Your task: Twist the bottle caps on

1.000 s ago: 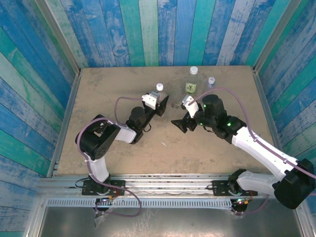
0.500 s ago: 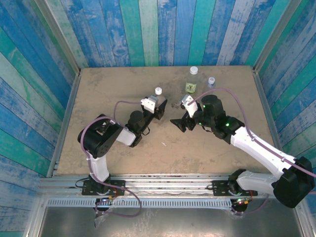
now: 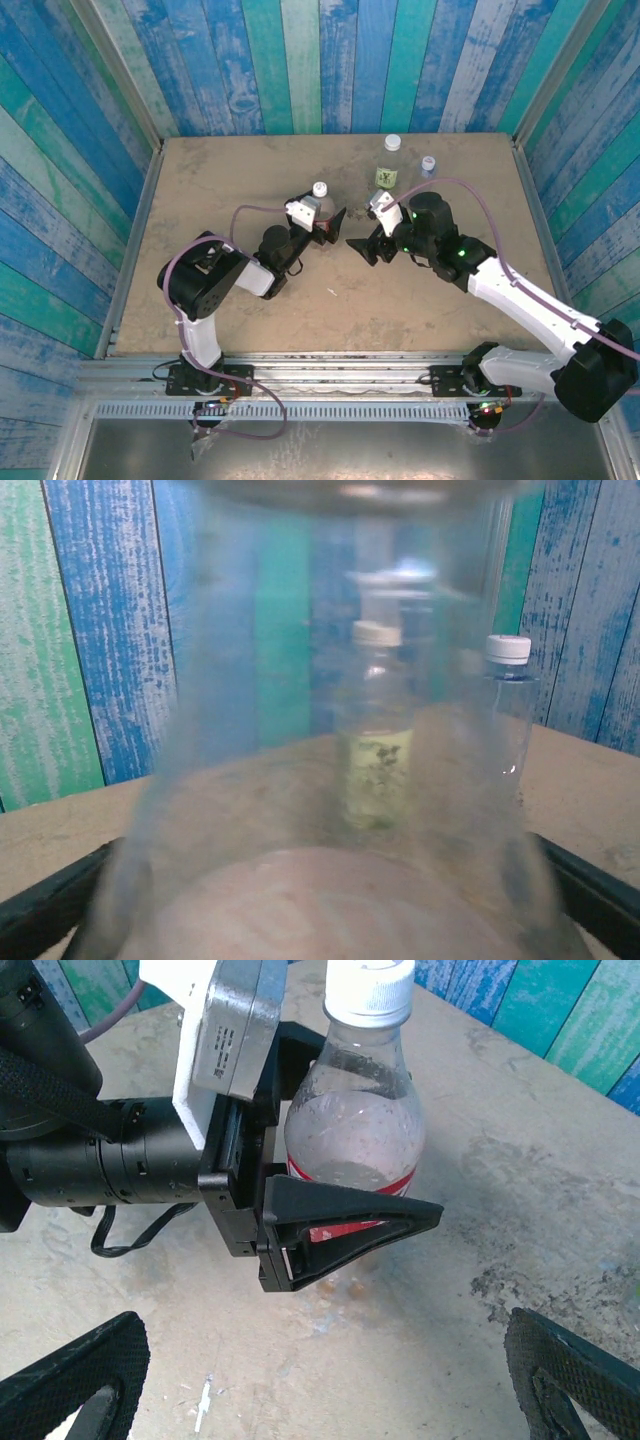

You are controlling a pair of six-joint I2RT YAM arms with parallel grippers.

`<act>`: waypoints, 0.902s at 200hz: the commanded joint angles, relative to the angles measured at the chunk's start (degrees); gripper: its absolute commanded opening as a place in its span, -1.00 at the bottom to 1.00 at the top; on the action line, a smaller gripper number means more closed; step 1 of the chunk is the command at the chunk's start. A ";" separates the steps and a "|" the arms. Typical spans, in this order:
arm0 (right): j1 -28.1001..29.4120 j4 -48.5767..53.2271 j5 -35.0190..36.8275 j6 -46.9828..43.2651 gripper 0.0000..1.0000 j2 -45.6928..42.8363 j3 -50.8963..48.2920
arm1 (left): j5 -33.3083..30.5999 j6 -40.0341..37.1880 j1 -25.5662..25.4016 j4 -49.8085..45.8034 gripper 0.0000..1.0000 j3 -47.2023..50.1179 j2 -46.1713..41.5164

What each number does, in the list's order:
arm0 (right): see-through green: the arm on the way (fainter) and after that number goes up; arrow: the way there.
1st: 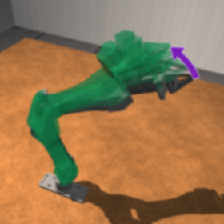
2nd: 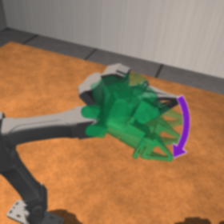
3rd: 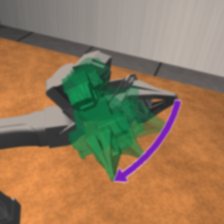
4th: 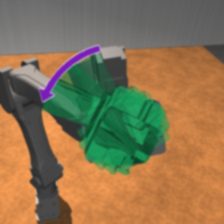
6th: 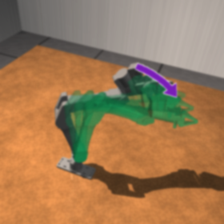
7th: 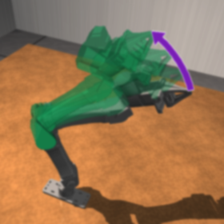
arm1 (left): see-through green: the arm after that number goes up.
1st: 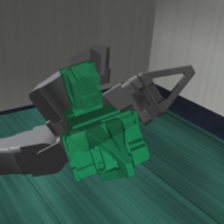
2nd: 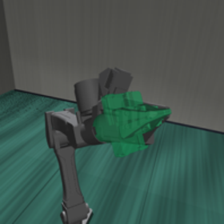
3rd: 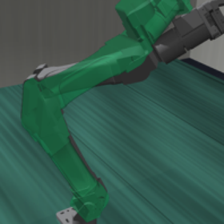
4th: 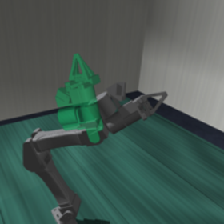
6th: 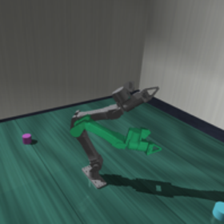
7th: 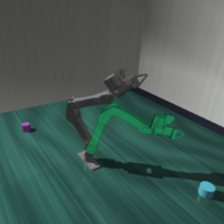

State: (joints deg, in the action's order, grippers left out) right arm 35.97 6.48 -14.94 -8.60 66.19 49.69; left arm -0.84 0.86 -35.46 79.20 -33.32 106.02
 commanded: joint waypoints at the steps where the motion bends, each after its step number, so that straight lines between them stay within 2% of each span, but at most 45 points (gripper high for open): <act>1: -0.34 -0.89 0.83 1.59 0.89 -1.57 -0.13 | 1.06 -0.14 -0.13 -0.91 0.88 0.84 -2.07; 28: -1.26 -4.00 0.18 3.13 0.90 -2.77 -1.57 | 1.51 -0.83 -0.13 -2.85 0.87 2.04 -5.80; 33: -3.27 -4.53 0.01 3.44 0.90 -2.97 -1.76 | 1.54 -0.86 -0.12 -3.06 0.88 2.41 -6.64; 80: -7.60 -8.75 2.27 6.10 0.91 -5.13 -3.68 | 0.20 -2.85 -0.13 -7.77 0.88 8.07 -16.48; 122: -11.70 -13.33 11.59 7.78 0.91 -7.40 -7.89 | -4.23 -6.05 -0.13 -16.56 0.87 14.14 -29.88; 142: -14.01 -15.33 16.88 7.04 0.90 -8.57 -10.80 | -7.17 -8.26 0.07 -25.11 0.88 15.86 -38.46; 160: -15.33 -17.14 22.96 4.89 0.92 -8.24 -13.22 | -12.02 -10.29 0.62 -29.61 0.87 17.61 -44.44; 180: -18.81 -23.10 25.74 4.26 0.94 -6.19 -17.26 | -16.55 -11.14 2.93 -31.85 0.87 20.05 -49.46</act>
State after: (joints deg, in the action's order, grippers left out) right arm 20.43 -9.26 3.16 -2.92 58.52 36.34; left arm -9.32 -7.20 -34.81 54.52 -15.75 62.52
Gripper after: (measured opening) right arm 0.961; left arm 0.937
